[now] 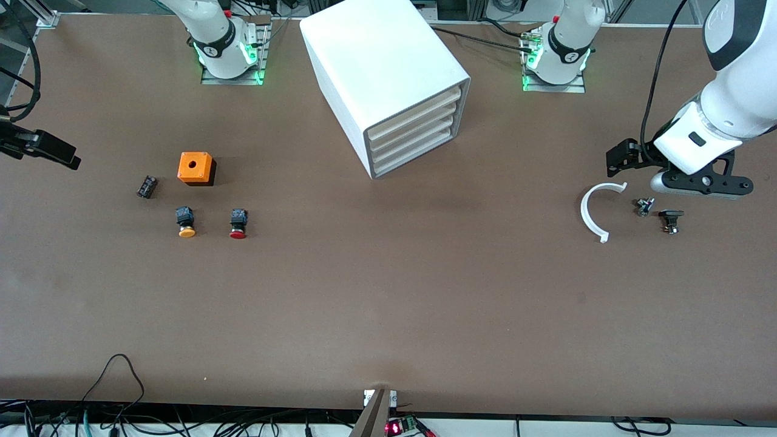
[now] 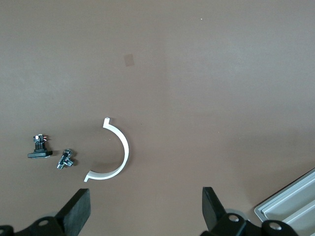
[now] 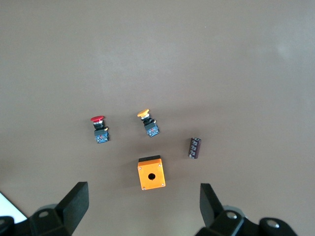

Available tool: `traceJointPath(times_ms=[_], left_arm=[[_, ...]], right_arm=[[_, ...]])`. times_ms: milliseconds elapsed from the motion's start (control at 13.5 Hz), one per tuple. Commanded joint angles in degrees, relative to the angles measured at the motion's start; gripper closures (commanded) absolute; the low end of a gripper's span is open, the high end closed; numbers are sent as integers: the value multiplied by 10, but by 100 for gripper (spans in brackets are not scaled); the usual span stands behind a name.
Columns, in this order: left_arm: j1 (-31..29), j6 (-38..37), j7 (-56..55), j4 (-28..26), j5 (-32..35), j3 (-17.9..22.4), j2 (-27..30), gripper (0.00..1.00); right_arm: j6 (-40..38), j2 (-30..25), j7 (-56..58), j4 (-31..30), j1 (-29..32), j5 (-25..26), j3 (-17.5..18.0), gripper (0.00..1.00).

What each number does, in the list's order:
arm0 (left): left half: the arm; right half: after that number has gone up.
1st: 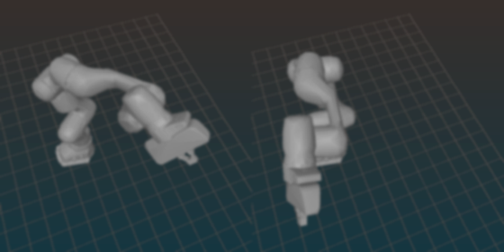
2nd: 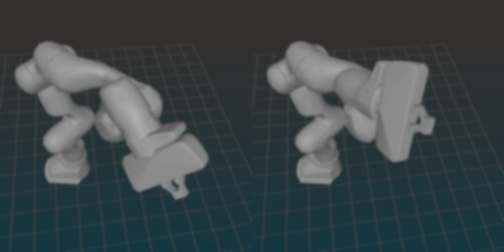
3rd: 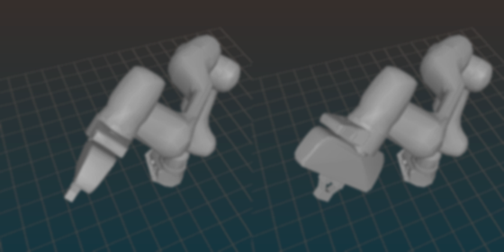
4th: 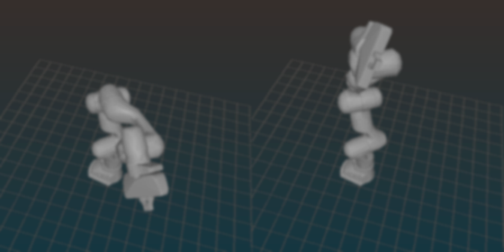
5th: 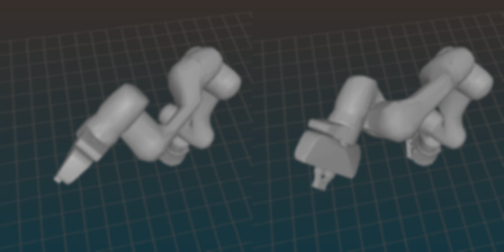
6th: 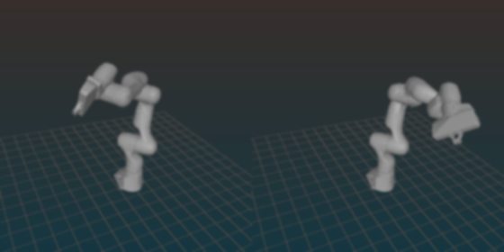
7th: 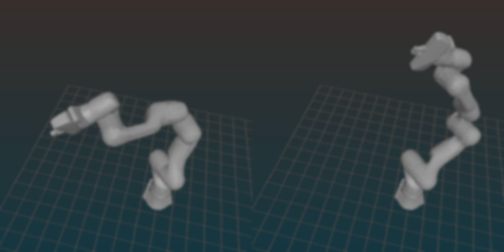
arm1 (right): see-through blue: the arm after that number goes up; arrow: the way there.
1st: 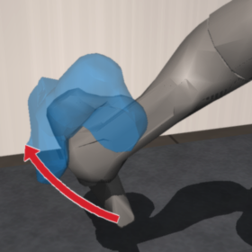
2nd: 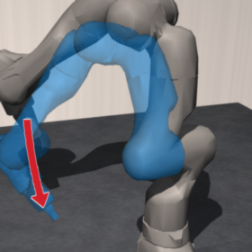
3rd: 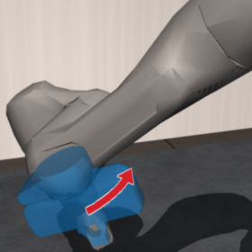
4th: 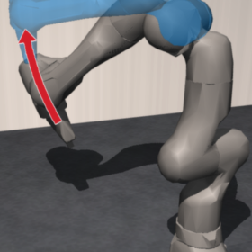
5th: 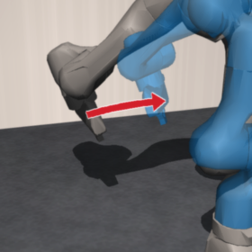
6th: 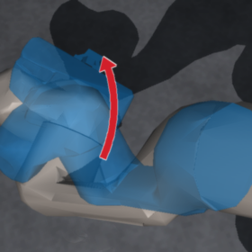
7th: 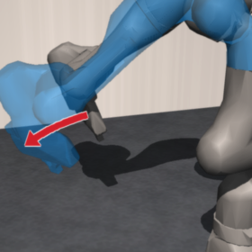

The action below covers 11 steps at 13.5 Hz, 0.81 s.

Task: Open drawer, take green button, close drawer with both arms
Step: 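Move the left gripper toward the white cabinet's drawer handle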

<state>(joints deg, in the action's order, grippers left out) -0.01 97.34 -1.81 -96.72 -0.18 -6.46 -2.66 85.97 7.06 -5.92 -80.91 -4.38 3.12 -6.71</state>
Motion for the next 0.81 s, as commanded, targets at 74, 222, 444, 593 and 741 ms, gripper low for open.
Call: traceJointPath(times_ms=[74,222,444,593,741], left_arm=[[-3,-22,13,14,2,5,-4,0],[-3,-21,13,15,2,5,-4,0],[-4,-21,15,3,-11,5,-9,0],[-9,-18,17,-16,-46,6,-25,0],[-14,-19,22,-39,-95,6,-54,0]], right_arm=[[0,-13,49,-12,10,-4,-7,0],[2,-19,48,-18,10,-4,-6,0],[-1,-23,49,-21,11,-27,-7,0],[-6,-25,49,-21,11,-28,-7,0],[-7,-25,74,-21,12,-27,-8,0]])
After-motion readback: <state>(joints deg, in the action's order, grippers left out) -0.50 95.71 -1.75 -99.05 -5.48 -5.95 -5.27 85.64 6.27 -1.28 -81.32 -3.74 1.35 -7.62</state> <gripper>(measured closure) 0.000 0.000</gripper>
